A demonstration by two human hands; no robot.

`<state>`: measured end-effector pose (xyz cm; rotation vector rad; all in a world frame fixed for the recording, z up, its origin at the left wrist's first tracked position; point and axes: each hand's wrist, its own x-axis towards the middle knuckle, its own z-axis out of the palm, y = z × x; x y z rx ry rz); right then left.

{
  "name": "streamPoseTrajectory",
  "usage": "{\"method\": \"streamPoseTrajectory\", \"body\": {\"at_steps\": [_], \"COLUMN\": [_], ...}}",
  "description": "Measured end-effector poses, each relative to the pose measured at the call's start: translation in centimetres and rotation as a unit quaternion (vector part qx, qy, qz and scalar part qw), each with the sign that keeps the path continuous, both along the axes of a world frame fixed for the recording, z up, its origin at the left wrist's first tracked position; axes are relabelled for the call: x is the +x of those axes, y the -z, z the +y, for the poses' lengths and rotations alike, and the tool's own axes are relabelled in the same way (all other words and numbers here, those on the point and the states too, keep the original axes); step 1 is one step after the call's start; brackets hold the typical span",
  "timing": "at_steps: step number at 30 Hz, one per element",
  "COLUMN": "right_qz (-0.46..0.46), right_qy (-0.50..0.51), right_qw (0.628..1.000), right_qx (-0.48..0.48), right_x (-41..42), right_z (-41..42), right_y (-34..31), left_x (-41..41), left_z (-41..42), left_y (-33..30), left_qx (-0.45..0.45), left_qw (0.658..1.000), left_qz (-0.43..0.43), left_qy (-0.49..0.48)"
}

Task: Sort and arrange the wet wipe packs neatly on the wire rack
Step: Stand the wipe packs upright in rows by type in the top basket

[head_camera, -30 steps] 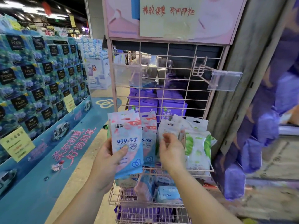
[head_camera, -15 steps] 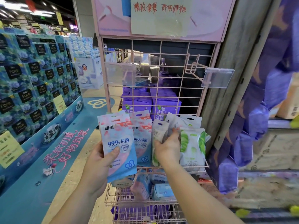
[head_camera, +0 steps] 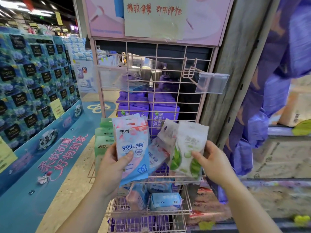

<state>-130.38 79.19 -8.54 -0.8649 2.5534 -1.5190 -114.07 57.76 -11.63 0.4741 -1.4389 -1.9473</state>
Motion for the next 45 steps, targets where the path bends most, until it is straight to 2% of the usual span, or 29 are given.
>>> {"method": "streamPoseTrajectory", "body": {"at_steps": [8,11,15,17,19,21,23,25,27,29,30,33,35,38,40,43,45], "right_qz": [0.057,0.071,0.108,0.12,0.106,0.056,0.033,0.053,0.027,-0.067,-0.095,-0.093,-0.08,-0.085,-0.102,-0.132,-0.117], "right_qy": [0.019,-0.007,-0.125,-0.143,-0.126,-0.067,0.023,0.035,-0.067,-0.188,-0.212,-0.144,-0.127,-0.142,-0.118,-0.057,-0.023], "right_qw": [0.997,0.995,0.986,0.982,0.986,0.996,0.997,0.99,0.993,0.98,0.972,0.985,0.987,0.958,0.943,0.942,0.951], "right_qx": [-0.048,-0.069,0.008,0.033,0.038,0.008,-0.063,-0.129,-0.095,-0.029,-0.02,-0.017,0.065,0.233,0.293,0.304,0.285], "right_x": [-2.5,-2.9,-4.4,-4.7,-4.6,-3.7,-1.8,0.8,3.6,5.6,5.9,5.7,5.4,5.3,5.0,4.3,4.2], "right_z": [-0.8,-0.6,0.5,1.4,2.0,2.3,2.4,2.1,0.7,-1.4,-2.5,-4.8,-5.8,-8.2,-10.0,-12.2,-13.0], "right_y": [2.3,2.8,3.6,4.3,4.7,4.7,4.0,3.1,2.3,1.7,1.6,0.9,1.0,1.5,1.7,1.8,2.4], "left_x": [-0.9,-0.7,-0.2,0.1,0.4,0.8,1.2,1.4,1.3,0.9,0.7,0.6,0.8,2.0,3.1,4.8,5.6], "left_z": [2.1,3.3,5.4,6.2,6.6,6.5,6.2,5.8,5.5,5.6,5.6,5.2,4.5,3.4,2.8,1.5,0.6], "left_y": [0.0,0.0,0.1,0.1,0.2,0.2,0.1,0.1,0.0,-0.3,-0.4,-1.0,-1.3,-1.6,-1.7,-1.5,-1.1], "left_qx": [0.002,0.003,0.002,0.005,0.012,0.029,0.038,0.048,0.057,0.059,0.059,0.05,0.04,0.036,0.032,0.03,0.046], "left_qw": [0.998,0.996,0.995,0.994,0.994,0.994,0.994,0.994,0.994,0.994,0.994,0.995,0.996,0.997,0.998,0.998,0.997], "left_qz": [0.013,0.026,0.015,0.008,0.011,0.017,0.024,0.031,0.04,0.048,0.052,0.053,0.043,0.043,0.041,0.037,0.046], "left_qy": [-0.065,-0.087,-0.099,-0.111,-0.112,-0.107,-0.098,-0.093,-0.084,-0.081,-0.08,-0.071,-0.067,-0.053,-0.04,-0.037,-0.04]}}
